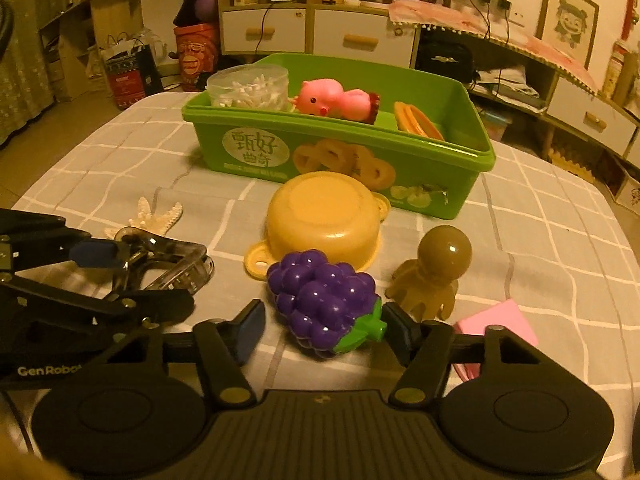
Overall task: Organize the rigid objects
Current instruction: 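Close the right tool on the purple grapes while the left tool holds the clip, then lift and carry the grapes in the right tool and clip in the left tool over the green bin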
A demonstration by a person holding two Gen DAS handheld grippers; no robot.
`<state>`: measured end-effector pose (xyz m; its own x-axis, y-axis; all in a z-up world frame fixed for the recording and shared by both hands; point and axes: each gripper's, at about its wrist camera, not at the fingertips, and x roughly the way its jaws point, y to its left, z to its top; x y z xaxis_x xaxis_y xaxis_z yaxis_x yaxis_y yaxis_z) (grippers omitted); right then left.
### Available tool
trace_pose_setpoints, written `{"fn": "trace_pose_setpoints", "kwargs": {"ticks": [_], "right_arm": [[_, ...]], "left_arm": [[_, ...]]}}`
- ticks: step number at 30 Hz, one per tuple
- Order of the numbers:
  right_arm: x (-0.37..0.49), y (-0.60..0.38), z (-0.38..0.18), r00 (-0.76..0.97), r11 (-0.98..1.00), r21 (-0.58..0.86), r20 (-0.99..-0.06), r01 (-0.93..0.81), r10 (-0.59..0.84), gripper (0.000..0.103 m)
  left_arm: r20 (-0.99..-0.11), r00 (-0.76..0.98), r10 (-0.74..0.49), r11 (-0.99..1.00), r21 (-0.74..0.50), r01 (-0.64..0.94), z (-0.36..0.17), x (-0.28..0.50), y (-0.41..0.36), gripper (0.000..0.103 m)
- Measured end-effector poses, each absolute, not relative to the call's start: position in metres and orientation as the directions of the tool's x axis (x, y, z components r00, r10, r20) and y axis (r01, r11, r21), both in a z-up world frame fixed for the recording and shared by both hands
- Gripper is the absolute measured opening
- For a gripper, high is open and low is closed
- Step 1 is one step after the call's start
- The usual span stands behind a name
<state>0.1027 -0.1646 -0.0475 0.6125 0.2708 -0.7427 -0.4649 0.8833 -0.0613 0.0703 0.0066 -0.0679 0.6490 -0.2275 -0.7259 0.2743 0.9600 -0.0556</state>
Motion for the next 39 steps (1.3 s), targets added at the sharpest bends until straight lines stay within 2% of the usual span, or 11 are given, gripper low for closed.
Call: {"fn": "trace_pose_setpoints", "kwargs": {"ticks": [1,12,26,32,39], "right_arm": [[0.103,-0.164,-0.047,0.613,0.882,-0.063,-0.742,-0.466,0.271,0.035],[0.102,-0.162,-0.045,0.599,0.878,-0.051,-0.75,-0.475,0.28,0.034],[0.106,-0.17,-0.036,0.554,0.904,0.052,-0.774,-0.425,0.305,0.034],[0.112,-0.181,-0.029,0.521,0.917,0.157,-0.782,-0.366,0.342,0.034],[0.123,-0.207,-0.013,0.467,0.895,0.368,-0.763,-0.252,0.446,0.034]], "left_arm": [[-0.727,0.648,-0.226,0.96,-0.055,0.273,-0.068,0.07,0.006,0.056],[-0.724,0.651,-0.228,0.961,-0.062,0.268,-0.066,0.069,0.007,0.054],[-0.717,0.652,-0.245,0.961,-0.09,0.263,-0.06,0.069,0.008,0.053],[-0.706,0.661,-0.255,0.96,-0.107,0.257,-0.051,0.068,0.009,0.053],[-0.696,0.666,-0.27,0.96,-0.144,0.238,-0.037,0.072,0.013,0.053]]}}
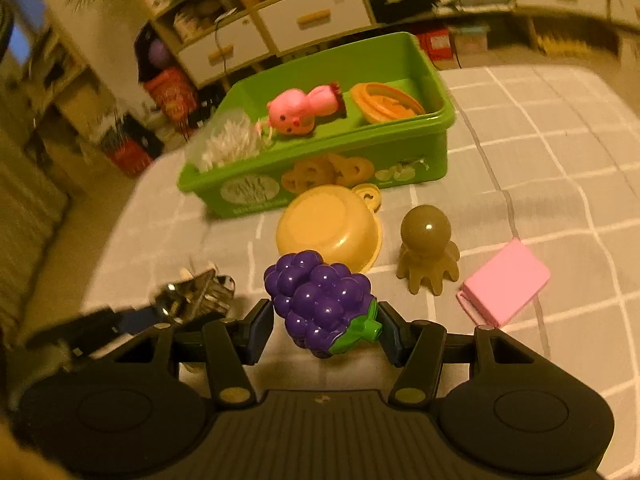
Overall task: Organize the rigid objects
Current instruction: 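Lift and carry the grapes in the right tool and clip in the left tool over the green bin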
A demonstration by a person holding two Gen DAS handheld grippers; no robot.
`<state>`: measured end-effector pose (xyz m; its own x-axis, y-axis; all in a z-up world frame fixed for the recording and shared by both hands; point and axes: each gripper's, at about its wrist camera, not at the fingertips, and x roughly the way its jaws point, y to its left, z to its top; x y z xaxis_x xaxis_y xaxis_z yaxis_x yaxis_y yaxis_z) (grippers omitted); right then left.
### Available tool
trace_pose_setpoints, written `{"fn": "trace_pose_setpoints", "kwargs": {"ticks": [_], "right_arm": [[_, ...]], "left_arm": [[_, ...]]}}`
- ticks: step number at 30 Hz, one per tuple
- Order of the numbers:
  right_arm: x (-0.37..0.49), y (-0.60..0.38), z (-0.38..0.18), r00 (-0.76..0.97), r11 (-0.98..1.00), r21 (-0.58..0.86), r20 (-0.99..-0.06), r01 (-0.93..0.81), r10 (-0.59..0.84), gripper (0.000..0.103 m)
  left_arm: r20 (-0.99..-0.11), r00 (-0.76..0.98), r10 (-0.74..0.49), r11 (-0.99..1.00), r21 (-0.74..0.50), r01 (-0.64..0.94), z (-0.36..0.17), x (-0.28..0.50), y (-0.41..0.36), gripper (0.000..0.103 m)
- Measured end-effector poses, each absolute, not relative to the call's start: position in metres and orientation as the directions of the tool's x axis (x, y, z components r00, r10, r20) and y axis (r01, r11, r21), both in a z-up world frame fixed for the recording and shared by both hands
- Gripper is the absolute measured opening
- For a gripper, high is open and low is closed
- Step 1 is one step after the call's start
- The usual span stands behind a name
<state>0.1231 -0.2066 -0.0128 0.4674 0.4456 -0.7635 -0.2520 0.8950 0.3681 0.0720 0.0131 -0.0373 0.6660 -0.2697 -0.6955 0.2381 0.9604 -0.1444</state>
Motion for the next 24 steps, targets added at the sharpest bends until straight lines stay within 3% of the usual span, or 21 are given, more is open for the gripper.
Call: {"fn": "trace_pose_setpoints", "kwargs": {"ticks": [6,24], "right_arm": [[0.136,-0.224,0.008,0.473,0.86,0.47,-0.723,-0.197,0.503,0.034],[0.204,-0.233,0.038,0.613,0.874,0.447,-0.641,-0.193,0.463,0.034]], "left_arm": [[-0.666,0.691,-0.28,0.957,-0.138,0.254,-0.017,0.079,0.009,0.053],[-0.595,0.755,-0.277,0.956,-0.095,0.276,0.003,0.149,-0.024,0.053]]}}
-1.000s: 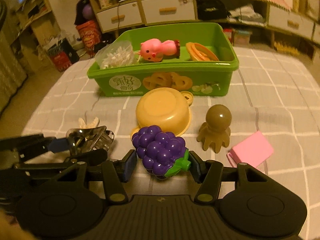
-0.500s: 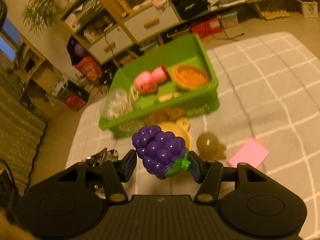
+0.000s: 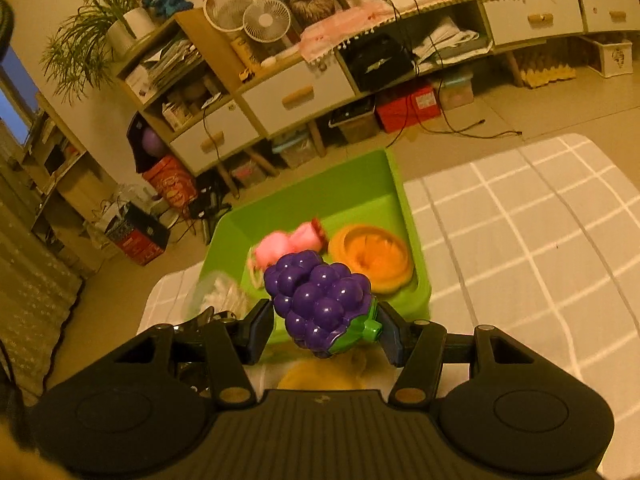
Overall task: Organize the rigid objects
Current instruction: 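Lift and carry the grapes in the right tool and clip in the left tool over the green bin, then open both tools to drop the clip and grapes into the bin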
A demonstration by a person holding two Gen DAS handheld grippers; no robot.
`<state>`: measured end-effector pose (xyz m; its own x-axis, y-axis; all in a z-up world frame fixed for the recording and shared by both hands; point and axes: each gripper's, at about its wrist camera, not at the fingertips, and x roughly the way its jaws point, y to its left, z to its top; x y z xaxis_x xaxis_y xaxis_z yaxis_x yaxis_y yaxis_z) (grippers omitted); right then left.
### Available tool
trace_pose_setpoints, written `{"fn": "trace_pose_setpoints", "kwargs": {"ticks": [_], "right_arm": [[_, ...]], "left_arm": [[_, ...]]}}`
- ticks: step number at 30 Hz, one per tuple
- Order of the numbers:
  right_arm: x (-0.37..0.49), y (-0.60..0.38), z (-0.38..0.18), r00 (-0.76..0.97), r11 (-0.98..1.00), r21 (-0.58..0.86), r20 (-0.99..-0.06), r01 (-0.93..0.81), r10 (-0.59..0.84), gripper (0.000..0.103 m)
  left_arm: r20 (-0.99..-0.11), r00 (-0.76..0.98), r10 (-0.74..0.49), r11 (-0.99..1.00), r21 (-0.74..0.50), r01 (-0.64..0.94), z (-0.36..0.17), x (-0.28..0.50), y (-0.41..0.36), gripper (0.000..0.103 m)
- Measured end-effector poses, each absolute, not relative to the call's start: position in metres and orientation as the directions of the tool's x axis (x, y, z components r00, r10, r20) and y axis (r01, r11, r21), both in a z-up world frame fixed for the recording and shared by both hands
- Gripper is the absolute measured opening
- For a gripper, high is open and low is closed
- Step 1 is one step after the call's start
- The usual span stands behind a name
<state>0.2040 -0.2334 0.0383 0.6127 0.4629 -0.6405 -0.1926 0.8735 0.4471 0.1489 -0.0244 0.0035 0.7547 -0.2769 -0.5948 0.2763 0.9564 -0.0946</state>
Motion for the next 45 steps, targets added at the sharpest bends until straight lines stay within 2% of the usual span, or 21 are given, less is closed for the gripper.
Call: {"fn": "trace_pose_setpoints", "kwargs": {"ticks": [6,28,38,39,41,43,45], "right_arm": [[0.222,-0.239,0.026,0.626,0.855,0.486,-0.614,-0.18,0.481,0.034],[0.25,-0.239,0.003,0.606,0.844,0.514,-0.625,-0.156,0.492,0.034],[0.252,-0.241,0.002,0.609,0.84,0.523,-0.622,-0.144,0.492,0.035],[0.252,-0.241,0.002,0.609,0.84,0.524,-0.624,-0.137,0.489,0.035],[0.253,-0.242,0.002,0.602,0.832,0.538,-0.624,-0.131,0.498,0.039],[0.252,-0.244,0.004,0.599,0.817,0.561,-0.613,-0.128,0.515,0.052],[0.251,-0.245,0.007,0.603,0.813,0.569,-0.607,-0.124,0.517,0.057]], "left_arm": [[-0.582,0.767,-0.27,0.956,-0.069,0.284,-0.006,0.171,-0.038,0.053],[-0.592,0.779,-0.205,0.967,0.001,0.255,-0.028,0.2,-0.042,0.052],[-0.602,0.769,-0.216,0.96,0.01,0.278,-0.034,0.206,-0.049,0.053],[-0.599,0.77,-0.219,0.96,0.009,0.28,-0.035,0.205,-0.049,0.054],[-0.586,0.78,-0.22,0.961,0.009,0.278,-0.034,0.203,-0.049,0.07],[-0.571,0.79,-0.224,0.962,-0.001,0.273,-0.032,0.201,-0.048,0.078],[-0.567,0.791,-0.231,0.962,-0.012,0.272,-0.03,0.2,-0.046,0.079]]}}
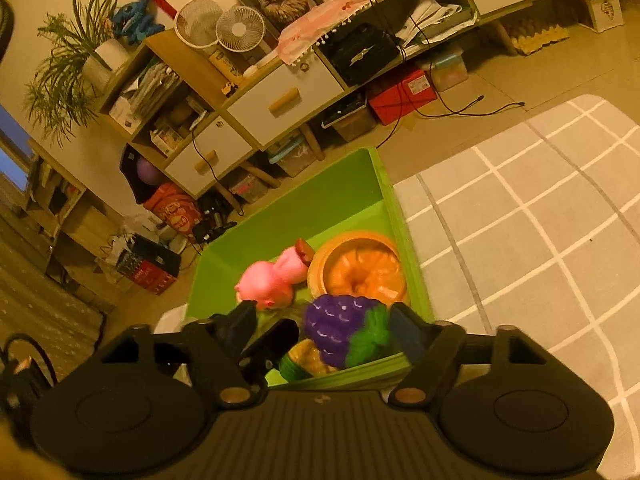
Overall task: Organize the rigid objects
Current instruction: 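Open both tools to drop the clip and grapes into the bin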
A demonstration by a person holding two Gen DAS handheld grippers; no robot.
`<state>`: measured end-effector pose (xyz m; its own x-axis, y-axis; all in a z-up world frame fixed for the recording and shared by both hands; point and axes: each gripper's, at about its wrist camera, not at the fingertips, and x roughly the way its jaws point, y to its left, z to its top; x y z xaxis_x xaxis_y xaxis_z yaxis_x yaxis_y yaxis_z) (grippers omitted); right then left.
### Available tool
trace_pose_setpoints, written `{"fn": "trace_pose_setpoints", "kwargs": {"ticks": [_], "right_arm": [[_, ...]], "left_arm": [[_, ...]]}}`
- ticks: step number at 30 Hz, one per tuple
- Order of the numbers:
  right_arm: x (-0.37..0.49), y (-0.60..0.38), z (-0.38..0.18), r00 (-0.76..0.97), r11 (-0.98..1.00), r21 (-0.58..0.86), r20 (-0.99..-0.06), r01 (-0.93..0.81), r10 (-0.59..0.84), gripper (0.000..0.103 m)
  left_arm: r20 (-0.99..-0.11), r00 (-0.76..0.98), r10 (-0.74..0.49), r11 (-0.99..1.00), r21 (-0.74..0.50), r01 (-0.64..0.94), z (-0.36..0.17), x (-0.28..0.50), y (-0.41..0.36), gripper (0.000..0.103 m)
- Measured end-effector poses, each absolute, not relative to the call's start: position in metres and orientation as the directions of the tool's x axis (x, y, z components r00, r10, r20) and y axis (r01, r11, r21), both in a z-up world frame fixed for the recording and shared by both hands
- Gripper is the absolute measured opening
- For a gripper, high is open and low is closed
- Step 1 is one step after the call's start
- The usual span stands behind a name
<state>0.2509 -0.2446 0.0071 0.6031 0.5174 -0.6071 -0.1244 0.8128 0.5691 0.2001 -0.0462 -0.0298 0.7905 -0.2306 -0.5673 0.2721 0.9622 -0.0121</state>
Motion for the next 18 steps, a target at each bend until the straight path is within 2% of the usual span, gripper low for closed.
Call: {"fn": "trace_pose_setpoints", "kwargs": {"ticks": [2,18], "right_arm": [[0.249,-0.244,0.009,0.603,0.813,0.569,-0.609,-0.121,0.515,0.059],[0.221,-0.24,0.048,0.636,0.804,0.575,-0.565,-0.154,0.526,0.059]], "left_arm": [[-0.566,0.791,-0.233,0.963,-0.022,0.268,-0.027,0.198,-0.044,0.082],[-0.543,0.803,-0.247,0.964,-0.053,0.261,0.008,0.18,-0.035,0.086]]}}
